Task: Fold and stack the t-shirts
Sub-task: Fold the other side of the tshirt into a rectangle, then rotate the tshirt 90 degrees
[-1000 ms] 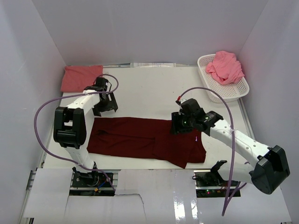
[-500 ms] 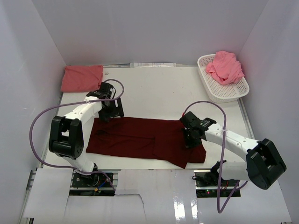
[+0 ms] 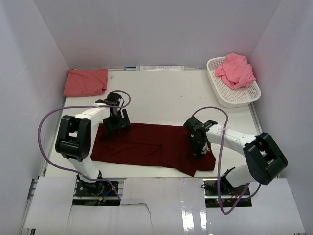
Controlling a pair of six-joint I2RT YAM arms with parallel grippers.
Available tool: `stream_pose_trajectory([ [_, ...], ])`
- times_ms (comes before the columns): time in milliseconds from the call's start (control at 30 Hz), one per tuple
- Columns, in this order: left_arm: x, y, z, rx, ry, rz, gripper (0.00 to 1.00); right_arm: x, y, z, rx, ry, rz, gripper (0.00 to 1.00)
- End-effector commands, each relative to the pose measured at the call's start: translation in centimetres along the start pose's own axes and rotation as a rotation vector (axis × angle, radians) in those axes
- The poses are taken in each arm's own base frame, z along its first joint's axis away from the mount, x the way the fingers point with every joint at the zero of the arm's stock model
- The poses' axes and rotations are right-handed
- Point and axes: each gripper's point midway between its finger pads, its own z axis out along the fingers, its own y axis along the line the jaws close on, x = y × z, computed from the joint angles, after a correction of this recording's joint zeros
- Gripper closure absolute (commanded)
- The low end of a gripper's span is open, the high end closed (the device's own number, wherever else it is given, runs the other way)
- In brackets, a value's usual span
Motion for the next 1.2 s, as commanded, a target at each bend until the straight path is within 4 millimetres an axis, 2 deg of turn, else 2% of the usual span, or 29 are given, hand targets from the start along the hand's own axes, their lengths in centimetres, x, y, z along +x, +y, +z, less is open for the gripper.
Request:
stream_pose_trajectory([
  [0, 0.4, 1.4, 2.4, -0.088, 0.007, -0.065, 0.07, -3.3, -1.0, 1.4, 0.062, -0.048, 0.019, 0.92],
  [33, 0.5, 1.9, 2.6, -0.118, 0.009, -0.078, 0.07, -4.2, -0.9, 1.6, 0.048, -0.055, 0.016, 0.92],
  [100, 0.9, 2.6, 2.4, -0.155, 0.02, -0.098, 0.06, -6.1, -2.2, 1.9, 0.033, -0.057, 0.048, 0.92],
  [200, 2.1, 2.4, 2.4, -0.13, 0.029, -0.16, 0.06, -10.5, -3.5, 2.6, -0.026, -0.091, 0.123, 0.92],
  [233, 2.9, 2.2, 2.8, -0.107, 0.042, -0.19, 0.06, -12.9, -3.2, 2.9, -0.052, -0.1, 0.121, 0.92],
  [267, 3.3, 1.7, 2.8, -0.08, 0.048, -0.213, 0.06, -13.7, -3.6, 4.6, -0.052, -0.064, 0.122, 0.92],
  [300, 3.6, 1.7, 3.0, -0.072, 0.053, -0.214, 0.06, -15.1, -3.5, 5.1, -0.06, -0.063, 0.119, 0.92],
  [333, 3.6, 1.6, 3.2, -0.068, 0.045, -0.238, 0.06, -19.4, -2.8, 4.1, -0.085, -0.139, 0.111, 0.92],
  [367, 4.0, 1.6, 3.5, -0.069, 0.054, -0.251, 0.06, -21.0, -2.7, 4.5, -0.09, -0.144, 0.11, 0.92],
  [400, 4.2, 1.5, 3.8, -0.067, 0.069, -0.26, 0.06, -21.8, -2.6, 6.9, -0.089, -0.101, 0.107, 0.92],
  [433, 4.5, 0.7, 4.0, -0.046, 0.083, -0.272, 0.06, -26.5, -1.3, 5.4, -0.16, -0.184, 0.09, 0.92],
  [467, 4.5, 0.1, 4.1, -0.032, 0.092, -0.276, 0.06, -27.8, -0.9, 5.7, -0.182, -0.183, 0.087, 0.92],
  [500, 4.9, -0.7, 4.1, -0.01, 0.116, -0.278, 0.07, -28.5, -0.6, 7.9, -0.192, -0.151, 0.086, 0.92],
  [533, 5.8, -1.9, 4.3, 0.006, 0.146, -0.264, 0.07, -32.5, 0.2, 6.2, -0.238, -0.237, 0.069, 0.92],
  [567, 6.1, -2.6, 4.2, 0.014, 0.15, -0.259, 0.07, -33.9, 0.3, 6.4, -0.245, -0.259, 0.069, 0.92],
  [600, 6.8, -3.1, 4.1, 0.011, 0.158, -0.252, 0.07, -34.2, 0.7, 8.2, -0.265, -0.228, 0.074, 0.92],
  [633, 7.9, -4.1, 3.8, 0.01, 0.163, -0.237, 0.07, -36.8, 0.6, 8.2, -0.285, -0.275, 0.073, 0.92],
  [667, 8.2, -4.6, 3.5, 0.015, 0.157, -0.232, 0.07, -38.4, 0.6, 6.6, -0.301, -0.322, 0.071, 0.92],
  [700, 9.2, -4.7, 3.4, 0.009, 0.165, -0.225, 0.07, -38.6, 0.4, 8.3, -0.306, -0.306, 0.078, 0.92],
  [733, 10.2, -5.3, 3.1, 0.012, 0.172, -0.204, 0.07, -39.5, -0.1, 8.2, -0.319, -0.325, 0.087, 0.92],
  [767, 10.8, -5.7, 2.6, 0.023, 0.174, -0.21, 0.07, -39.8, -0.5, 9.1, -0.32, -0.325, 0.094, 0.92],
  [800, 11.8, -5.6, 2.5, 0.019, 0.189, -0.203, 0.07, -40.9, -0.7, 8.8, -0.336, -0.363, 0.094, 0.92],
  [900, 14.0, -6.1, 1.4, 0.025, 0.212, -0.177, 0.07, -41.2, -2.2, 10.0, -0.34, -0.378, 0.112, 0.92],
  [1033, 17.6, -7.3, 0.2, 0.056, 0.257, -0.121, 0.07, -42.4, -3.6, 10.5, -0.338, -0.431, 0.113, 0.89],
  [1167, 20.8, -8.1, -0.7, 0.059, 0.297, -0.083, 0.07, -43.9, -3.7, 9.3, -0.345, -0.484, 0.129, 0.81],
])
